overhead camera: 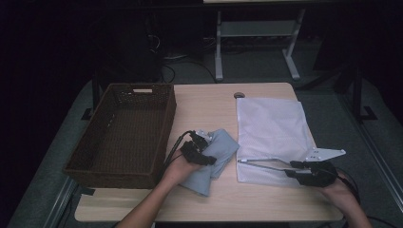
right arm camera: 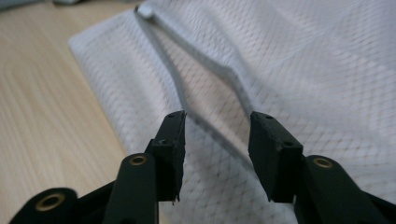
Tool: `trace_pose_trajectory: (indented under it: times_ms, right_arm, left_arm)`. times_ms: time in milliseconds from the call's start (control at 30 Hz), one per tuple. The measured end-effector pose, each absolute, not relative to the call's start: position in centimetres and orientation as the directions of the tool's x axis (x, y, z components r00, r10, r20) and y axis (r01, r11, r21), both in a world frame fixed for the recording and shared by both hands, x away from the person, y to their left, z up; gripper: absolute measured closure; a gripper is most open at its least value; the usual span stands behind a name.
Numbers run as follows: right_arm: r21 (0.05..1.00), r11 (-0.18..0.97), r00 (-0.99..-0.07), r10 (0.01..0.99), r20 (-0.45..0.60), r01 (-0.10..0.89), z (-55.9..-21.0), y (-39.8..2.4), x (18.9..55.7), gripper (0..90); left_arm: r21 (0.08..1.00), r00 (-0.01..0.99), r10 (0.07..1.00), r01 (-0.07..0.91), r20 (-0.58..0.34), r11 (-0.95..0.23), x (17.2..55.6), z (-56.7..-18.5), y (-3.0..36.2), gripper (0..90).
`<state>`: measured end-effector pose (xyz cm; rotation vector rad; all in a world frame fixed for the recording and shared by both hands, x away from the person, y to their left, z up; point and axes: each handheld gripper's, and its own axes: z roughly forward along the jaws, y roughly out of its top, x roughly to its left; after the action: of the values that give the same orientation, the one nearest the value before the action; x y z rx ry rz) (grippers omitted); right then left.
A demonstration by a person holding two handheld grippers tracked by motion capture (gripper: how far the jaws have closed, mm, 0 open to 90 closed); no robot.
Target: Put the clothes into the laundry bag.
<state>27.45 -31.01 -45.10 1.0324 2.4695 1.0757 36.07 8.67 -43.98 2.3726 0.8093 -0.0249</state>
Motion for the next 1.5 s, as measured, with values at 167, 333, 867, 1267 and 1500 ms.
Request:
trace_pose_trajectory:
  times_ms: [167, 333, 867, 1267, 1500]
  right_arm:
    - [0.672, 0.524, -0.739, 0.671, 0.052, 0.523, -46.1, -30.8, 27.6, 71.2]
    - [0.655, 0.543, -0.757, 0.65, 0.068, 0.525, -46.4, -30.5, 27.7, 88.5]
    - [0.633, 0.636, -0.843, 0.535, 0.052, 0.442, -46.4, -25.8, 27.0, 89.6]
    - [0.641, 0.68, -0.907, 0.416, 0.061, 0.355, -46.4, -19.0, 27.4, 89.6]
    - [0.698, 0.62, -0.903, 0.421, 0.088, 0.357, -44.8, -19.6, 27.9, 79.9]
  left_arm:
    - [0.553, 0.809, 0.548, 0.562, -0.211, -0.616, 36.1, -44.0, 8.7, 67.2]
    - [0.553, 0.809, 0.548, 0.562, -0.212, -0.615, 36.1, -44.0, 8.7, 67.3]
    - [0.547, 0.787, 0.587, 0.581, -0.189, -0.603, 36.1, -43.4, 9.2, 68.4]
    - [0.544, 0.776, 0.602, 0.592, -0.187, -0.595, 36.5, -43.3, 10.0, 68.3]
    - [0.54, 0.773, 0.603, 0.598, -0.194, -0.592, 36.5, -43.5, 9.9, 68.2]
